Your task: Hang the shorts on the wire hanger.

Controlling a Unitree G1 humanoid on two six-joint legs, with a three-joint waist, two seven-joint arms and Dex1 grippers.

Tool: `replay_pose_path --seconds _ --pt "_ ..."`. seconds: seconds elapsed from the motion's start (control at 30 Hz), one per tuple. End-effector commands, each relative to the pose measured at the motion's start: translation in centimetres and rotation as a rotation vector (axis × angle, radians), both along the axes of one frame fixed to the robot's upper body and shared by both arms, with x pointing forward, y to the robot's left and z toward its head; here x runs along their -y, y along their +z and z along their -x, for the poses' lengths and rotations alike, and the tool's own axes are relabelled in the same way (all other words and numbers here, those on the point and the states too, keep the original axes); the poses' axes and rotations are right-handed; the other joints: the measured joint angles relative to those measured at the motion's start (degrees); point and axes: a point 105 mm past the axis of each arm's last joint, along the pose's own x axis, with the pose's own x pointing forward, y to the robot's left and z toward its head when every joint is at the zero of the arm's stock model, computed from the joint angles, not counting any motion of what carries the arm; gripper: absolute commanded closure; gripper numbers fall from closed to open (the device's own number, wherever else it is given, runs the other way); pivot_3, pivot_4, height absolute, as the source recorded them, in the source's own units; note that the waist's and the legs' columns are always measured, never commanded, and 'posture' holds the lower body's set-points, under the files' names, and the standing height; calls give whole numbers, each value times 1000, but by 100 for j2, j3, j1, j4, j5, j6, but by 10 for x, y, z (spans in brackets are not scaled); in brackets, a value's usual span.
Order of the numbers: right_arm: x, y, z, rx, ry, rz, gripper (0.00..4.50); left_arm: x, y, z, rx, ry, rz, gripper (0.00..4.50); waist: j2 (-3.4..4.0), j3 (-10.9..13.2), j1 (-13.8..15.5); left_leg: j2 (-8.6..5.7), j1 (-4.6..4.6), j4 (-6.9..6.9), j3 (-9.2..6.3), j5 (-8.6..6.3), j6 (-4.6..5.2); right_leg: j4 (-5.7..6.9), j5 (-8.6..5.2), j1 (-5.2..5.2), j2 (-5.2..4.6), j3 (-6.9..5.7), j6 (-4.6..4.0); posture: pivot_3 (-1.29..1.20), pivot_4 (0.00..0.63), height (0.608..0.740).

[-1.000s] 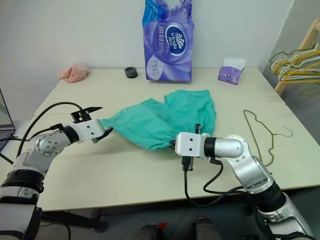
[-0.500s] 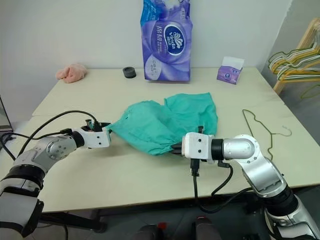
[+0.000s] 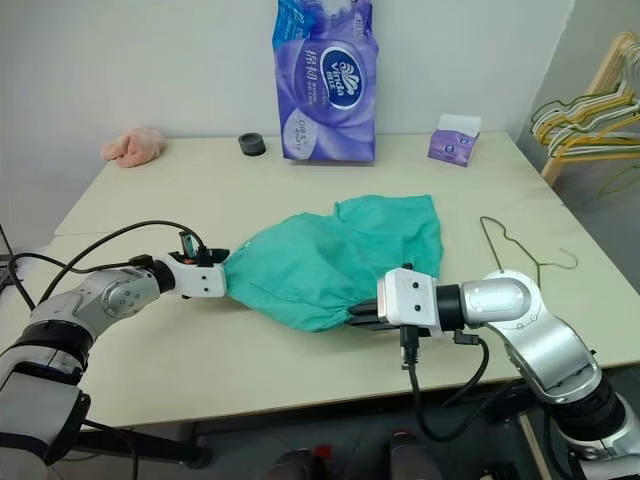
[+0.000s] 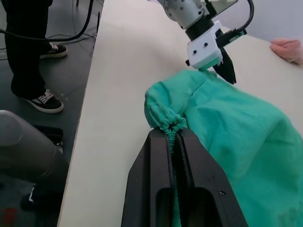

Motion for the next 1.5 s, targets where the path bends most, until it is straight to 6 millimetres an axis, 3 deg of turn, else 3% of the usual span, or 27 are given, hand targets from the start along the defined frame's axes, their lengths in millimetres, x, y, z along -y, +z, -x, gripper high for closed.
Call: replay_pose_path --seconds 0.03,0.2,0.3,0.4,0.47,0.6,0.73,0.93,1.17,1.37,1.5 --pt "21 13 -16 42 -28 24 4500 -2 0 16 -98 -45 7 4488 4 3 -16 0 1 0 3 0 1 0 0 0 -1 1 0 -134 112 740" --pt "20 19 -19 18 -19 4 4500 19 -5 43 -240 -101 302 4488 22 16 -18 6 1 -4 7 -2 2 4 -1 -9 -8 26 0 -135 113 740" --pt "19 14 -20 12 -33 -4 4500 19 9 49 -215 -66 442 3937 21 22 -10 9 -7 -4 1 -2 2 4 -1 -14 -10 25 -1 -131 113 740" --pt "18 10 -24 17 -59 -14 4500 21 23 53 -137 -58 531 3068 22 25 15 8 -7 0 -1 -2 2 5 0 -12 -11 23 -1 -130 115 740" --pt "19 8 -27 19 -74 -18 4500 33 28 59 -119 -79 618 2463 23 26 18 5 -5 0 0 -2 2 3 0 -9 -15 25 -1 -125 114 740" --pt "19 9 -30 12 -77 -30 4500 64 8 80 -210 -199 525 1226 26 28 28 0 -4 1 2 -2 2 0 1 -6 -20 27 0 -124 111 740" --pt "16 20 -24 -44 -56 -73 4500 79 12 71 -132 -263 476 48 28 29 48 -1 -2 1 -1 -1 2 3 1 -4 -16 24 -1 -140 108 740" --pt "16 28 -16 -86 -46 -85 4500 91 15 48 -96 -305 413 48 26 31 84 -5 -2 5 1 -1 2 -1 1 1 -15 22 2 -162 109 740" --pt "14 38 -9 -100 -49 -115 4500 87 -7 34 -137 -281 339 48 27 32 -14 -4 -2 4 -2 -2 3 1 1 -1 -11 21 3 -195 114 740" --pt "19 54 -9 -109 -78 -160 4500 61 -4 15 -37 -177 257 48 26 33 -29 -3 -3 4 -3 -2 4 1 1 0 -11 20 3 -211 119 740" --pt "20 58 -7 -118 -83 -166 4500 46 -11 8 -28 -114 207 944 26 33 -45 -3 -2 3 -3 -3 5 1 0 0 -10 18 5 -217 120 740"
